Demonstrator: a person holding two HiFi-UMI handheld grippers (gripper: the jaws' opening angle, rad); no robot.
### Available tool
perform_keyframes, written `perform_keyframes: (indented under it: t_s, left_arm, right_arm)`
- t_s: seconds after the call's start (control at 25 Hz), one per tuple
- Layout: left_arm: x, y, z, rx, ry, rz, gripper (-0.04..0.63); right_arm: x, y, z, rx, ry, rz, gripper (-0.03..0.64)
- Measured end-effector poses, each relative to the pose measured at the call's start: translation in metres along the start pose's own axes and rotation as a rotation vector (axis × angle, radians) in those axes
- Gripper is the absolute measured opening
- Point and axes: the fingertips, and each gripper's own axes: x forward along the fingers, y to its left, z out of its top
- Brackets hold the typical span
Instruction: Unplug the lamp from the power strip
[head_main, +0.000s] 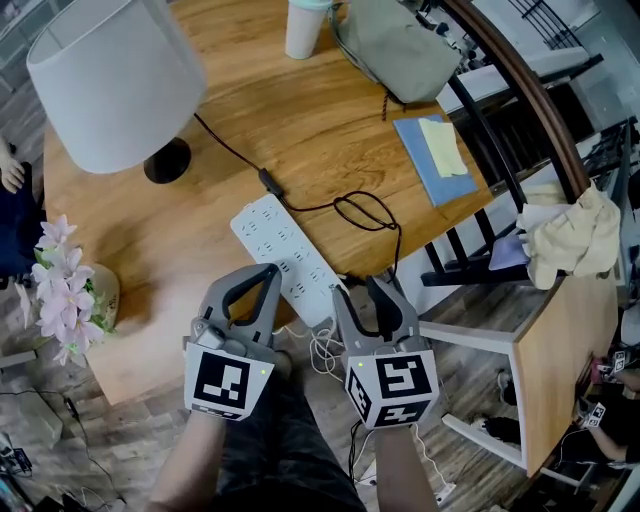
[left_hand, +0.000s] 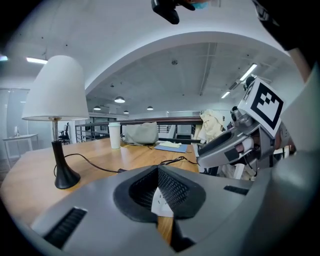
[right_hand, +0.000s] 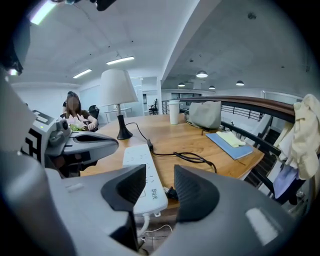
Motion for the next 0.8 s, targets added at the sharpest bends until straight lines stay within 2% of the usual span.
perform_keyframes:
  t_s: [0.28,0.44,0.8]
  left_arm:
    - [-0.013,0.009,0.017,-0.015,-0.036,0.022,-0.003]
    - [-0.022,0.012,0.029,-0.048,-0.074,0.037,-0.003]
    - [-0.041,0.011,0.058,-0.106,-0.132,0.045,-0.003]
  right_arm:
    - [-0.012,0.016,0.024,-0.059,-0.081,0.023,0.06]
    - [-0.023,0.024,0.041,-0.078,-0.142,0.039,0.02]
    - [-0.05,0.038,0.072,-0.084,-0.244,0.101,0.009]
